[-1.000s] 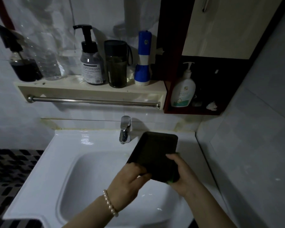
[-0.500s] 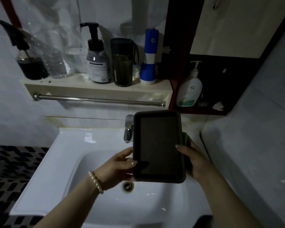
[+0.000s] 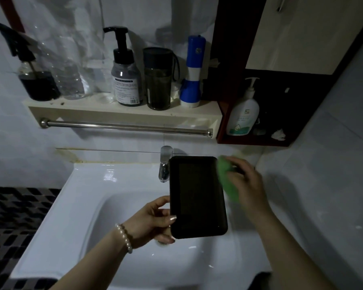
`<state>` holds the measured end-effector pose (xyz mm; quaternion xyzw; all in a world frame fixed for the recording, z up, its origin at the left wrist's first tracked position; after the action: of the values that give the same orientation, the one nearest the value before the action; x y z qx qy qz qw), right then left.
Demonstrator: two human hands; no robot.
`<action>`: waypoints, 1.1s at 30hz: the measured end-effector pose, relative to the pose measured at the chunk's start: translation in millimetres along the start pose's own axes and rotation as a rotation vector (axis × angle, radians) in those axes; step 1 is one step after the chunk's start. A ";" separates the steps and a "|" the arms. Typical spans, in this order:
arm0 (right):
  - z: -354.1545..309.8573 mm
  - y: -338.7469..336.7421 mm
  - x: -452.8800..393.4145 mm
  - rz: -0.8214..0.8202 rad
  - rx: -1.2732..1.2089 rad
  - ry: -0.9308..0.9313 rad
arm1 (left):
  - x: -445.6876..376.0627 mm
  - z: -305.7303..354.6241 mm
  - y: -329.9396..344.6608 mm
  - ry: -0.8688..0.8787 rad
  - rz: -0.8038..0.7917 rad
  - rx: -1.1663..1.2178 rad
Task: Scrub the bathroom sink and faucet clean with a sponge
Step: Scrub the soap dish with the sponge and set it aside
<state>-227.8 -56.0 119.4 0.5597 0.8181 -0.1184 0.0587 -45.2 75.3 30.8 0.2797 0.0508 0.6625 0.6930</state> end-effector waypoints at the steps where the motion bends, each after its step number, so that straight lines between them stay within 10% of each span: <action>1: -8.8 12.8 4.3 -0.136 0.278 -0.181 | -0.8 -1.0 0.3 0.000 -0.006 0.008; 4: -9.6 41.0 13.9 -0.335 0.827 -0.564 | -2.8 -3.6 1.6 -0.019 -0.056 0.000; 14: 17.7 65.9 35.8 -0.438 0.947 -0.484 | -10.3 -14.4 -8.8 -0.010 -0.019 0.092; 23: 83.1 61.6 77.1 -0.538 0.465 0.253 | -28.7 -51.9 -9.2 -0.196 0.063 0.004; 33: 131.0 -62.1 85.9 0.573 -0.151 0.528 | -110.8 -100.1 29.8 -0.338 0.306 0.243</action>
<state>-321.9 -34.0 -18.7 0.7706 0.6221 0.1114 -0.0818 -128.8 1.4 -72.9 0.4721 -0.0294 0.6927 0.5445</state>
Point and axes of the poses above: each hand's wrist, its own x-axis away from the middle knuckle, its own y-axis out of the palm, z = x × y, the point moved 4 cm from there along -x, towards the middle knuckle, and after that the axes turned 1 degree about x, right-handed, at the moved point
